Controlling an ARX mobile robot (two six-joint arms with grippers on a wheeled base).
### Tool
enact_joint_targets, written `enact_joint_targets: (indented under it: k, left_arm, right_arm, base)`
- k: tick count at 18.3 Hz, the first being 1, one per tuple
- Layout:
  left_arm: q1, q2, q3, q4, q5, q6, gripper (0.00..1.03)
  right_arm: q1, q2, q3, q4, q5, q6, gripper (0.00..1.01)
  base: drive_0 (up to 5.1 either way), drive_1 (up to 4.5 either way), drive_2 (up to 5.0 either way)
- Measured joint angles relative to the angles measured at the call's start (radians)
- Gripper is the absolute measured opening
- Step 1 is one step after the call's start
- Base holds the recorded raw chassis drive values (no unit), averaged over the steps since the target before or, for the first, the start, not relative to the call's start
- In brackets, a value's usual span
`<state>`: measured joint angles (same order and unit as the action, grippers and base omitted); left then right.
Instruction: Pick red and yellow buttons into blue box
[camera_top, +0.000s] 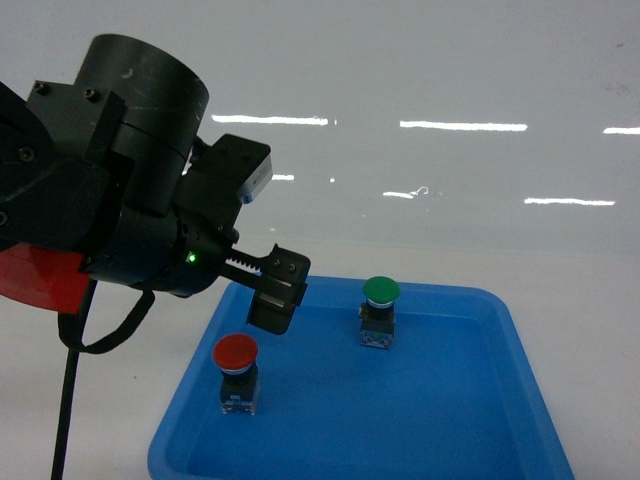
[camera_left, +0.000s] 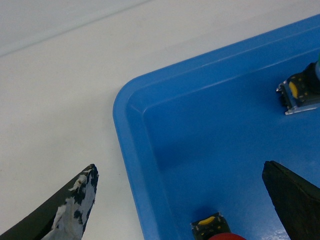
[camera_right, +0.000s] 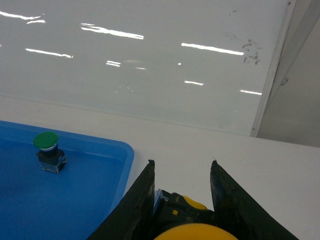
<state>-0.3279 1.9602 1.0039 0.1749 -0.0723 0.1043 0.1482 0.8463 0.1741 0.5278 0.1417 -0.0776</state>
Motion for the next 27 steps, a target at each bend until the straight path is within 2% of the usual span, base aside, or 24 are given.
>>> enact_joint_targets:
  k: [1, 4, 7, 12, 27]
  left_arm:
    - [0.002, 0.017, 0.008, -0.007, -0.015, -0.002, 0.98]
    - [-0.004, 0.062, 0.037, -0.092, -0.026, -0.054, 0.98]
    - [-0.018, 0.067, 0.037, -0.114, -0.049, -0.105, 0.98]
    - [-0.038, 0.066, -0.001, -0.126, -0.024, -0.178, 0.98]
    - [-0.070, 0.066, -0.062, -0.098, -0.006, -0.275, 0.98]
  right_arm:
    - [0.000, 0.000, 0.000, 0.000, 0.000, 0.000, 0.30]
    - [0.000, 0.000, 0.000, 0.000, 0.000, 0.000, 0.30]
    - [0.000, 0.000, 0.000, 0.000, 0.000, 0.000, 0.30]
    - [0.000, 0.000, 0.000, 0.000, 0.000, 0.000, 0.30]
    - [0.000, 0.000, 0.000, 0.000, 0.000, 0.000, 0.30]
  base:
    - [0.0, 0.00, 0.0]
    - [0.0, 0.00, 0.0]
    - [0.0, 0.00, 0.0]
    - [0.0, 0.00, 0.0]
    - [0.0, 0.00, 0.0]
